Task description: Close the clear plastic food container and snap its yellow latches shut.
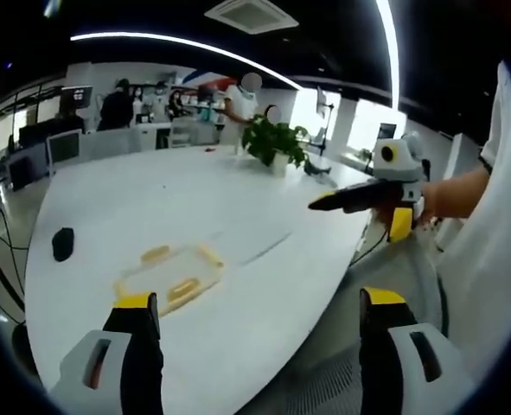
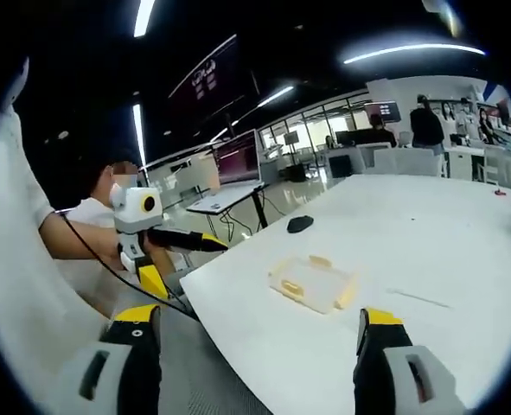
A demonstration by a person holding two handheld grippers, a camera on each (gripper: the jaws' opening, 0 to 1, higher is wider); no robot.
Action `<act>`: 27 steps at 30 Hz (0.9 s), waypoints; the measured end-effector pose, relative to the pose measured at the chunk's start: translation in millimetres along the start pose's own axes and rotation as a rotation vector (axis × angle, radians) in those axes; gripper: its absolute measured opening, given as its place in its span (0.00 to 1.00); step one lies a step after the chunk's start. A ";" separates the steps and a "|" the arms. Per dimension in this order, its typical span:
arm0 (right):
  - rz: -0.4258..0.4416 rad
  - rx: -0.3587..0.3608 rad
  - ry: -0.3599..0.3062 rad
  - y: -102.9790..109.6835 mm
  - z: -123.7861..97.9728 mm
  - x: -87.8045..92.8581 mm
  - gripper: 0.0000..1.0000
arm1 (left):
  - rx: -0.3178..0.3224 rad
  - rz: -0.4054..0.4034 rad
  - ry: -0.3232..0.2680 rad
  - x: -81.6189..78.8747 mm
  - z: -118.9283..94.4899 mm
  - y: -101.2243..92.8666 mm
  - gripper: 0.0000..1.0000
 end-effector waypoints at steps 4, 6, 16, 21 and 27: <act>-0.007 -0.010 0.003 -1.1 3.3 -3.1 0.95 | 0.003 0.012 0.007 0.4 0.0 4.5 0.95; -0.023 -0.016 0.011 -2.3 6.0 -4.1 0.94 | 0.006 0.023 0.017 0.5 -0.2 6.1 0.95; -0.060 -0.036 0.029 -11.9 18.6 -11.7 0.94 | 0.034 0.071 0.061 -0.8 -1.3 20.0 0.94; -0.086 -0.042 0.049 -18.4 24.9 -13.5 0.94 | 0.046 0.085 0.058 -4.9 -0.7 29.5 0.93; -0.103 -0.042 0.055 -26.7 33.0 -18.5 0.94 | 0.051 0.123 0.083 -8.3 1.9 41.9 0.92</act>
Point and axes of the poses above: the point that each gripper's makers call its tool centre point, and the gripper's own axes: z roughly forward along the fingers, y roughly to its left, x roughly out of its underside, the point moved 8 cm from there along -z, roughly backward along the fingers, and after that the axes turned 4 degrees about -y, right-handed, at the moved point
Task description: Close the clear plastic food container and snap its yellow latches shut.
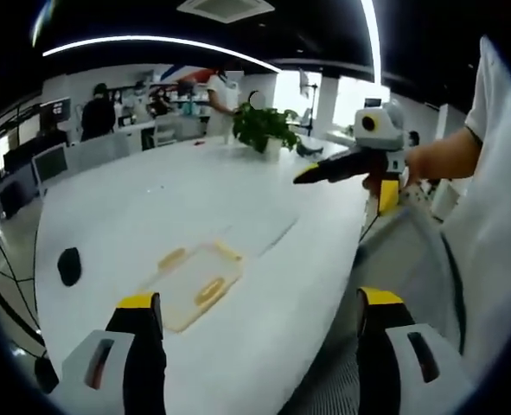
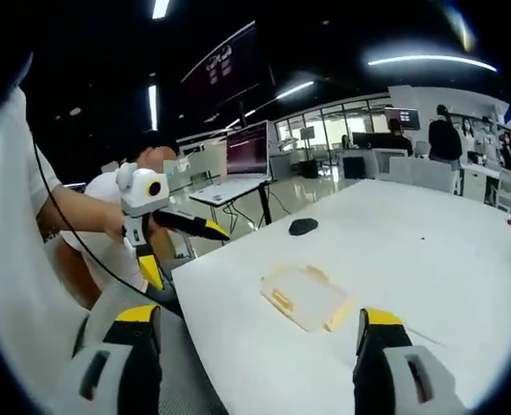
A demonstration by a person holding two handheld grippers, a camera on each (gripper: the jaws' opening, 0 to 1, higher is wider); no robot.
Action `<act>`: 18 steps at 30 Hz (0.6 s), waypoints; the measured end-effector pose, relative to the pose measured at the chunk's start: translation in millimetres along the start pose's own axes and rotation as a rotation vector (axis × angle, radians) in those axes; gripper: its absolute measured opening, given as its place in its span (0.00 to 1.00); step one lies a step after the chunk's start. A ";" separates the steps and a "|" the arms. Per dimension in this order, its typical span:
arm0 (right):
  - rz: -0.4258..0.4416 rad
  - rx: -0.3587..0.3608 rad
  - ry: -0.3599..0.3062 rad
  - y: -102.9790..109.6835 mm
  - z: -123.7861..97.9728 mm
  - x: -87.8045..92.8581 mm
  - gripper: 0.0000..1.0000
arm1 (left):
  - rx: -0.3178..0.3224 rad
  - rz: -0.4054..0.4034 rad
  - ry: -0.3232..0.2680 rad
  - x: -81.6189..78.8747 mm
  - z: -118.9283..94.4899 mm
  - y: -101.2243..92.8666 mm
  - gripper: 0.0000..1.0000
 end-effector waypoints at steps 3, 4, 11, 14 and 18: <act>-0.027 0.005 0.023 -6.1 4.3 1.3 0.94 | 0.001 0.016 0.023 1.0 1.6 7.0 0.91; -0.031 0.006 0.024 -7.1 5.5 1.4 0.95 | 0.003 0.019 0.030 1.2 2.1 8.3 0.91; -0.061 -0.010 0.047 -14.1 12.8 -0.4 0.93 | 0.020 0.065 0.065 0.8 4.4 20.6 0.91; -0.078 -0.013 0.055 -18.8 16.5 -2.7 0.93 | 0.031 0.095 0.085 1.4 4.9 25.7 0.91; -0.104 -0.028 0.069 -22.9 21.9 -5.6 0.92 | 0.039 0.139 0.125 4.9 5.2 33.8 0.89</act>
Point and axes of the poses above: the point that each gripper's makers call its tool centre point, and the gripper's own axes: z roughly forward along the fingers, y roughly to its left, x roughly out of its underside, the point moved 8 cm from there along -z, roughly backward along the fingers, and after that the axes turned 4 degrees about -y, right-handed, at the moved point
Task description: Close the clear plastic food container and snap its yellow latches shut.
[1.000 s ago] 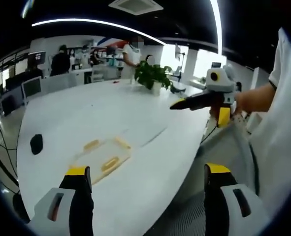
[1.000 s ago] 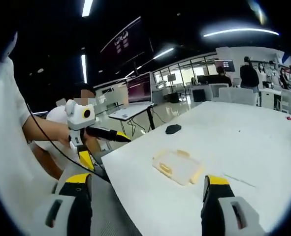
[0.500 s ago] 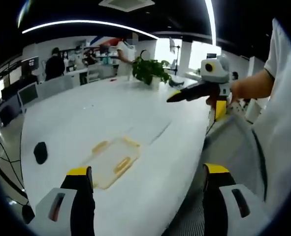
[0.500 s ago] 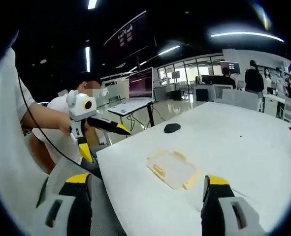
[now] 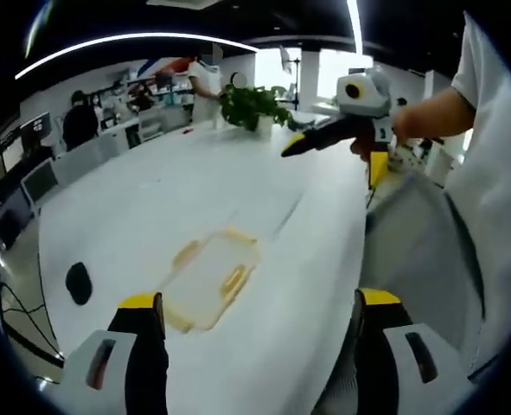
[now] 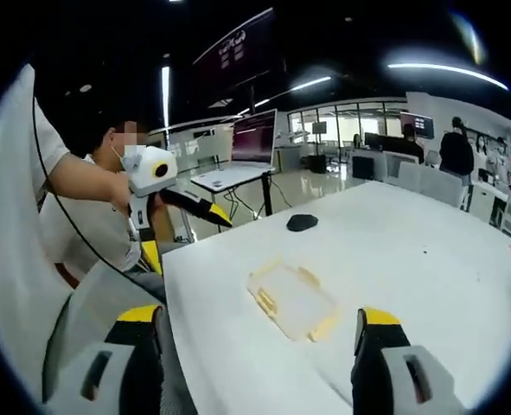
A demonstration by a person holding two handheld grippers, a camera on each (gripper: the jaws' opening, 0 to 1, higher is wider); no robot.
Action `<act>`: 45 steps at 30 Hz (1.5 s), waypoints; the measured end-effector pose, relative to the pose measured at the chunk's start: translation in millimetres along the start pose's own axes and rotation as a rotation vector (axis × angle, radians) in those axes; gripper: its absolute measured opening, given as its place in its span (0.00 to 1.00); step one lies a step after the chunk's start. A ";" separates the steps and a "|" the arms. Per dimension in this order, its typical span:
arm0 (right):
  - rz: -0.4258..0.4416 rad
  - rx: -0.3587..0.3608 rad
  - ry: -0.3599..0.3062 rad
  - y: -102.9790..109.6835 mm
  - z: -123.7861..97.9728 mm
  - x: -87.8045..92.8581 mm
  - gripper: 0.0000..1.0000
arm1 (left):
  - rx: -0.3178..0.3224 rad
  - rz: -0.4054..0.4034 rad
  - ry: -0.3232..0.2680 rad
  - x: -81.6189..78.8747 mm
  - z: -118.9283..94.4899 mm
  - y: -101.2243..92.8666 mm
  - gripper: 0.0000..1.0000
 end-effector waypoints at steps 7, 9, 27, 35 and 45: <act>-0.015 -0.003 0.022 -8.3 7.9 1.8 0.91 | 0.010 0.026 0.055 7.9 2.9 12.7 0.88; -0.025 -0.010 0.033 -9.2 10.0 3.2 0.91 | 0.011 0.033 0.066 7.9 3.6 15.2 0.87; -0.131 -0.027 0.116 -31.3 27.7 2.5 0.89 | 0.060 0.140 0.093 1.0 11.1 37.4 0.84; -0.154 -0.034 0.141 -39.3 37.3 3.2 0.88 | 0.077 0.182 0.112 0.1 16.1 45.4 0.82; -0.185 -0.065 0.181 -47.1 49.2 7.0 0.85 | 0.114 0.209 0.161 7.2 24.3 57.8 0.80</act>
Point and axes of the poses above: the point that each gripper's makers call its tool centre point, and the gripper's own axes: z roughly forward along the fingers, y roughly to its left, x roughly out of its underside, the point moved 8 cm from there along -z, roughly backward along the fingers, and after that the axes turned 4 degrees about -y, right-handed, at the moved point
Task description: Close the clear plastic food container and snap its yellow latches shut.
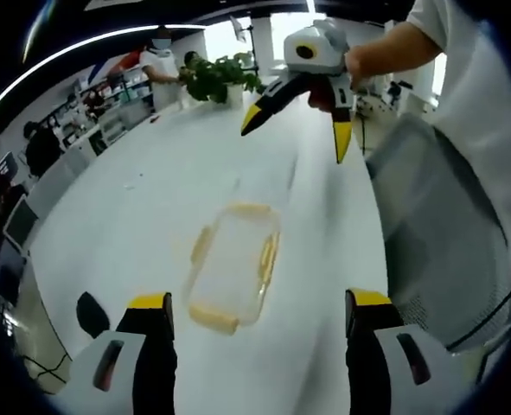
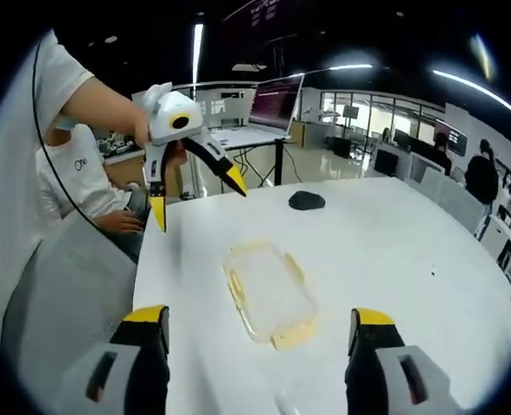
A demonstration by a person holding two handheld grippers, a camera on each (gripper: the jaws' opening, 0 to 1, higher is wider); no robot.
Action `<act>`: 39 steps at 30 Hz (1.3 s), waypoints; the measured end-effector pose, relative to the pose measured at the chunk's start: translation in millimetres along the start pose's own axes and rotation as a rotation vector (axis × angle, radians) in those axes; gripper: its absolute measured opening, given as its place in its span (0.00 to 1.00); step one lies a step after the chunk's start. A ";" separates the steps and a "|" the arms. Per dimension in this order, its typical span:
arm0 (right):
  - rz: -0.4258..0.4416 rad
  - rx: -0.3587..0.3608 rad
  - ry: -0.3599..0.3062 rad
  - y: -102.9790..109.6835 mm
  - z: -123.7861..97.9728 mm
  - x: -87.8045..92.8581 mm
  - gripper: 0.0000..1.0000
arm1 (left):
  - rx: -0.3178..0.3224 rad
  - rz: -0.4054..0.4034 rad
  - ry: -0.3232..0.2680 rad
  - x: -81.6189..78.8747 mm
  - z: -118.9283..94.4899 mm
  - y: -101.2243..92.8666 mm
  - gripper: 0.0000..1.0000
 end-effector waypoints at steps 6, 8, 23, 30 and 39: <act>-0.007 -0.016 0.028 -5.4 6.3 4.8 0.83 | 0.015 0.020 0.023 0.2 4.8 10.1 0.79; -0.011 -0.022 0.026 -6.1 7.7 6.1 0.82 | 0.033 0.023 0.028 0.3 6.8 13.3 0.78; -0.052 -0.064 0.087 -22.5 26.0 17.5 0.76 | 0.091 0.104 0.122 18.6 21.6 33.6 0.75; -0.106 -0.092 0.135 -31.9 33.0 22.3 0.73 | 0.102 0.121 0.135 21.4 26.1 37.9 0.74; -0.135 -0.116 0.135 -42.3 42.4 17.0 0.69 | 0.124 0.140 0.167 28.9 32.7 43.2 0.69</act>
Point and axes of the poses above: the point that each gripper's makers call its tool centre point, and the gripper's own axes: z roughly forward along the fingers, y roughly to its left, x roughly out of its underside, the point moved 8 cm from there along -z, roughly backward along the fingers, and after that the axes turned 4 degrees about -y, right-handed, at the moved point
